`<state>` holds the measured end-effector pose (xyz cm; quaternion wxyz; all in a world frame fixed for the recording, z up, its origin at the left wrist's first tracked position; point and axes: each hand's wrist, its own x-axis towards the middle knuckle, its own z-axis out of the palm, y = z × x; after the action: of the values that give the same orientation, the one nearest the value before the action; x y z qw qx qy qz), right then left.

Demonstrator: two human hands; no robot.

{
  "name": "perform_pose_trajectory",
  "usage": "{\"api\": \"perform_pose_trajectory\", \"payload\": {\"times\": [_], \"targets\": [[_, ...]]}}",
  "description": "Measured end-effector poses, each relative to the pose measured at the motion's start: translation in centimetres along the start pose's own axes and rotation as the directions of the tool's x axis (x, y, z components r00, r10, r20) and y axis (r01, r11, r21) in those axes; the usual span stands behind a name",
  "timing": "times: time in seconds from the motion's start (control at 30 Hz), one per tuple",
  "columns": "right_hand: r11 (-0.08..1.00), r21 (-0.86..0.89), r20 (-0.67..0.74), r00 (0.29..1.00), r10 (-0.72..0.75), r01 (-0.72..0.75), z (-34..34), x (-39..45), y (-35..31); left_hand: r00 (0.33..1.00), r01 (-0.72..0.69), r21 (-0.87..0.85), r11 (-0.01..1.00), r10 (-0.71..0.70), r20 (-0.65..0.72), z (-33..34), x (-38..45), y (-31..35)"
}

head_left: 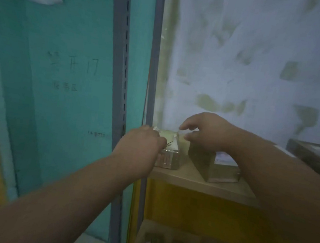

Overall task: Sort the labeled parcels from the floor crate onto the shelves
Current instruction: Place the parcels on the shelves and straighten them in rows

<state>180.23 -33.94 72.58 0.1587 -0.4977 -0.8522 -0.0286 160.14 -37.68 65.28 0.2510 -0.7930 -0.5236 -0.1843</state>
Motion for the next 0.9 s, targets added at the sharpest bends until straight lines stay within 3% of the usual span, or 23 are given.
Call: {"api": "perform_pose_trajectory", "payload": {"times": [0.2, 0.47, 0.63, 0.73, 0.8, 0.9], "targets": [[0.987, -0.132, 0.23, 0.972, -0.054, 0.087, 1.8, 2.7, -2.5, 1.0, 0.02, 0.008, 1.0, -0.021, 0.015, -0.4, -1.2, -1.2], [0.979, -0.178, 0.276, 0.96, -0.052, 0.104, 1.7, 4.3, -2.1, 0.996, 0.031, 0.086, 0.996, -0.038, 0.081, -0.4, 0.5, -0.9], [0.994, -0.109, 0.054, 0.998, 0.022, -0.016, -0.3, 1.0, -0.2, 0.999, 0.037, 0.001, 0.999, -0.037, 0.018, -0.3, 0.8, -1.2], [0.993, -0.013, -0.069, 0.991, 0.115, -0.116, -1.4, -2.8, 1.3, 0.996, -0.033, -0.233, 0.972, 0.012, -0.089, -1.3, 1.4, 0.4], [0.981, 0.039, -0.139, 0.971, 0.192, -0.189, -2.1, -5.5, 1.8, 0.994, -0.095, -0.381, 0.92, 0.069, -0.081, -1.9, 2.2, 2.1], [0.946, 0.059, -0.145, 0.935, 0.323, -0.318, -2.5, -8.7, 2.4, 0.983, -0.163, -0.444, 0.881, 0.181, -0.002, -1.9, 4.2, 3.9]]}}
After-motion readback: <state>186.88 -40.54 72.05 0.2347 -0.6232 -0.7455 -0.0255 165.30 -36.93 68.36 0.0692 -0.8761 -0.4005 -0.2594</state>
